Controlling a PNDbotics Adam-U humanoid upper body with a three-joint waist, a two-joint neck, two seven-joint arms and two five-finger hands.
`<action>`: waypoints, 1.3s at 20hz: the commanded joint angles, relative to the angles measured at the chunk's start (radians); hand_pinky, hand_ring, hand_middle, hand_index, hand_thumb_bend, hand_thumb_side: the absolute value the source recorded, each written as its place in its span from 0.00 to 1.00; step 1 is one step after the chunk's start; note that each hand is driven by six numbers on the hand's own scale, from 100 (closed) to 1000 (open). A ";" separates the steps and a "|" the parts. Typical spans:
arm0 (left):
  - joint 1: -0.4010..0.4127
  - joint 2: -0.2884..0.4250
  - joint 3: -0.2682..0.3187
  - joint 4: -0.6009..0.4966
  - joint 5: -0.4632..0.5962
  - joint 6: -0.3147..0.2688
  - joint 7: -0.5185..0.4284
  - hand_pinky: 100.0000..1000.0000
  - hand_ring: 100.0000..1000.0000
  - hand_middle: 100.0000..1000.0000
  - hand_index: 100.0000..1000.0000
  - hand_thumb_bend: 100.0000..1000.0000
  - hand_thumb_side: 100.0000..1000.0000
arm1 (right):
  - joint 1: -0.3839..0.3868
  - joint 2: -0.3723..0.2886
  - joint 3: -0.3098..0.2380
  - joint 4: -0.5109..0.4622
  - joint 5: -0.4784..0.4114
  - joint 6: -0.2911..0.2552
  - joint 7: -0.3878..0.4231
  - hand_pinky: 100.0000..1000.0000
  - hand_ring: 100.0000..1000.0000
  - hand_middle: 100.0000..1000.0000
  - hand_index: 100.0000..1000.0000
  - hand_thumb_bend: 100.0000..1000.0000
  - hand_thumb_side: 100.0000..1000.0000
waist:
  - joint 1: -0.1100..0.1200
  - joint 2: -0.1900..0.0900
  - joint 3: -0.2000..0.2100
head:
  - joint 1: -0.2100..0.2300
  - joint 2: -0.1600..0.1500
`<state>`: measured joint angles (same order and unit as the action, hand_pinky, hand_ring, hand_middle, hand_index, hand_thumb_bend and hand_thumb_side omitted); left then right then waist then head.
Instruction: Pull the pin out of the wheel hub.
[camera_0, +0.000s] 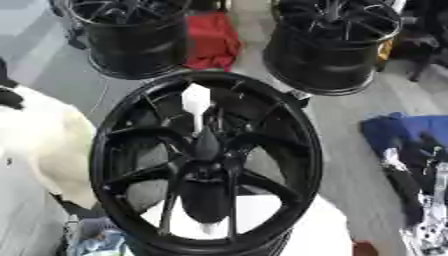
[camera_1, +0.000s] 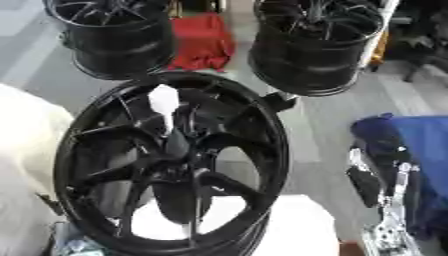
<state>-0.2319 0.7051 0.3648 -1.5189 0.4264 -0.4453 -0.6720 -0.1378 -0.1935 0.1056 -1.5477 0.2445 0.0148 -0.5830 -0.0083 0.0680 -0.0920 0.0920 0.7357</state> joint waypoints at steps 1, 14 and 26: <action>-0.069 0.203 -0.119 0.064 0.053 -0.429 -0.235 0.72 0.69 0.72 0.89 0.25 0.64 | -0.006 -0.027 0.004 -0.012 0.009 -0.004 0.004 0.70 0.65 0.69 0.84 0.14 0.35 | 0.007 -0.018 -0.005 | 0.006 -0.001; -0.452 0.312 -0.646 -0.039 -0.119 -0.462 -0.235 0.78 0.71 0.74 0.89 0.39 0.68 | -0.005 -0.033 0.014 -0.008 0.015 -0.007 0.014 0.70 0.65 0.69 0.84 0.14 0.35 | 0.019 -0.031 -0.033 | 0.024 0.014; -0.626 0.119 -0.879 0.099 -0.552 -0.462 -0.235 0.80 0.73 0.75 0.90 0.44 0.70 | -0.003 -0.033 0.019 -0.004 0.015 -0.008 0.020 0.70 0.65 0.69 0.84 0.14 0.35 | 0.020 -0.037 -0.036 | 0.026 0.026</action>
<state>-0.8337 0.8212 -0.5155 -1.4317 -0.0979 -0.5559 -0.5615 -0.1316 -0.2078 0.1241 -1.5436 0.2532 0.0074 -0.5651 0.0108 0.0473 -0.1276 0.1198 0.7553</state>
